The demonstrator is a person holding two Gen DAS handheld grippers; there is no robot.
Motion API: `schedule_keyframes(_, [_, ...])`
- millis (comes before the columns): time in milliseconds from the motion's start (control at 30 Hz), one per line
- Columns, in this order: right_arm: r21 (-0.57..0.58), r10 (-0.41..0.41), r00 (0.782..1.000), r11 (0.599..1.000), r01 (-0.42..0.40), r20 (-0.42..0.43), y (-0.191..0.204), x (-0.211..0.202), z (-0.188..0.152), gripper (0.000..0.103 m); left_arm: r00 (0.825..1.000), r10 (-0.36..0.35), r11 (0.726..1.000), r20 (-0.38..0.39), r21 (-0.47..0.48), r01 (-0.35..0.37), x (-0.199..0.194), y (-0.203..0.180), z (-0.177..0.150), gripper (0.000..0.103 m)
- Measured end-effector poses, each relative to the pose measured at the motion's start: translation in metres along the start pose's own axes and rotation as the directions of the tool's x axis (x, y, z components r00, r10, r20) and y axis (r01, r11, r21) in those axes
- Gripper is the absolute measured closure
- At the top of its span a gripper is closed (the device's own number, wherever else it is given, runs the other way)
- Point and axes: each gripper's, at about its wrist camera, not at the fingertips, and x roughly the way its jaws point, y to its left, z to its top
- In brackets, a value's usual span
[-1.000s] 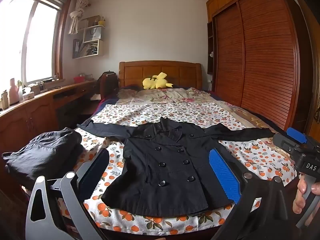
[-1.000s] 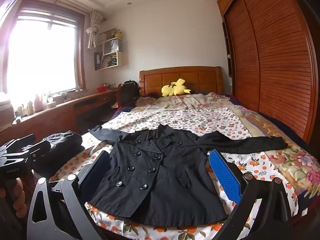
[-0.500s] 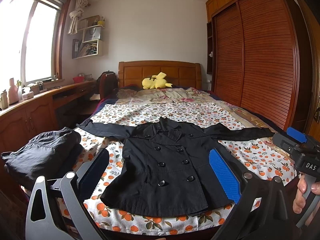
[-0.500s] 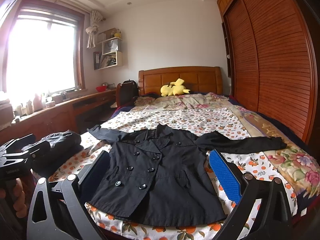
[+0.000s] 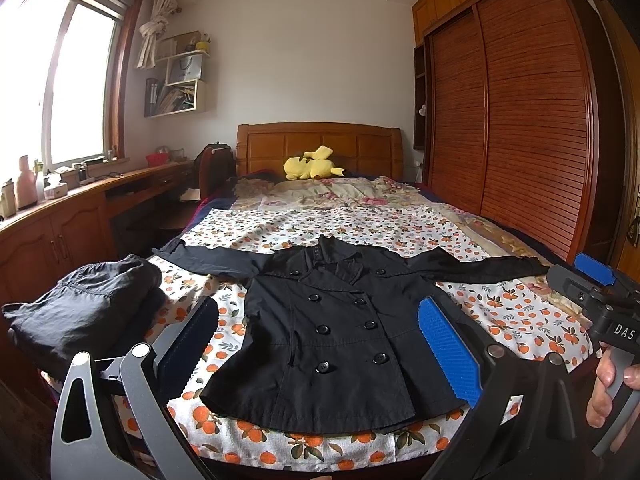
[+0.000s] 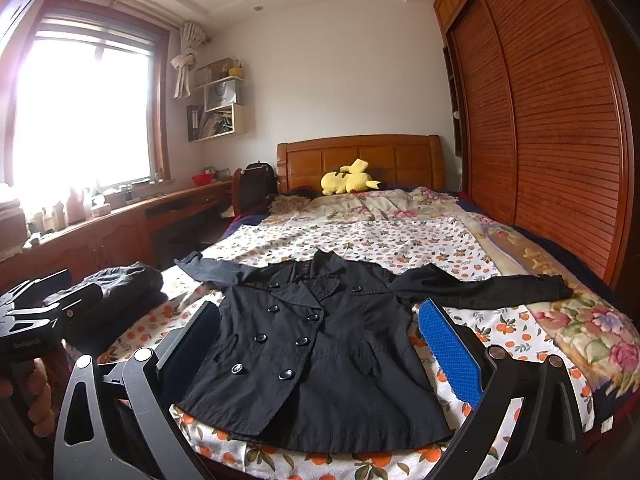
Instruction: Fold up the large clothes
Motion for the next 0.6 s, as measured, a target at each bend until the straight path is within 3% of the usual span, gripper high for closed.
schedule_keyframes(600, [0.0, -0.002, 1.0, 1.0, 0.002, 0.003, 0.0008, -0.0005, -0.0007, 0.007, 1.0, 0.004, 1.0, -0.008, -0.005, -0.004, 0.0046, 0.001, -0.0008, 0.002])
